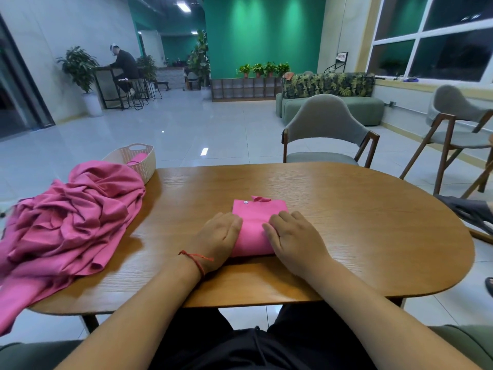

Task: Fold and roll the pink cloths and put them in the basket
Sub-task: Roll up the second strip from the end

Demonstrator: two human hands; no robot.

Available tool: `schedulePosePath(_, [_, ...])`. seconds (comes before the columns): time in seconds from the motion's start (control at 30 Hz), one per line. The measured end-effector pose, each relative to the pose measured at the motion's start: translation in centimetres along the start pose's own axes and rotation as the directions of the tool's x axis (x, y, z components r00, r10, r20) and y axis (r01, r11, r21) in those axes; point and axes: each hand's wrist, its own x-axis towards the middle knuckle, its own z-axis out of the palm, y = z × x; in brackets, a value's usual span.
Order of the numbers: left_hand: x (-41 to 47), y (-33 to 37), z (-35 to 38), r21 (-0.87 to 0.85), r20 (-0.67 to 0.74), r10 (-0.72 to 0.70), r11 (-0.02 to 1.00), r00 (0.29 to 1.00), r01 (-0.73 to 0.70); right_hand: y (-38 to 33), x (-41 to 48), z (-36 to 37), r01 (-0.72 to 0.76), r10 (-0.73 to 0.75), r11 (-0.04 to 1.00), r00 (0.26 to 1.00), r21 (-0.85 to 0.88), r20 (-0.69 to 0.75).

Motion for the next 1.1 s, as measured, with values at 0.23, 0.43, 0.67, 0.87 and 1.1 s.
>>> schedulePosePath(0.23, [0.2, 0.7, 1.1, 0.276, -0.109, 0.041, 0.961, 0.993, -0.010, -0.5, 2.7, -0.4, -0.167, 0.173, 0.985, 0.972, -0.052, 0.160])
schedulePosePath(0.43, [2.7, 1.5, 0.0, 0.113, -0.034, -0.041, 0.993, 0.999, 0.045, 0.2, 2.7, -0.5, 0.026, 0.005, 0.992, 0.970, -0.121, 0.245])
schedulePosePath(0.67, [3.8, 2.6, -1.0, 0.183, 0.123, -0.153, 0.975, 0.980, 0.130, 0.0, -0.5, -0.4, -0.006, 0.010, 0.992, 1.000, -0.124, 0.029])
schedulePosePath(0.87, [4.6, 2.3, -0.5, 0.170, 0.187, -0.321, 0.942, 0.929, 0.291, -0.7, 1.4, -1.6, -0.172, 0.168, 0.985, 0.973, 0.011, 0.159])
schedulePosePath(1.1, [2.2, 2.1, 1.1, 0.192, -0.212, 0.051, 0.981, 0.976, -0.010, -0.5, 3.1, -1.8, -0.266, 0.244, 0.963, 0.925, 0.040, 0.291])
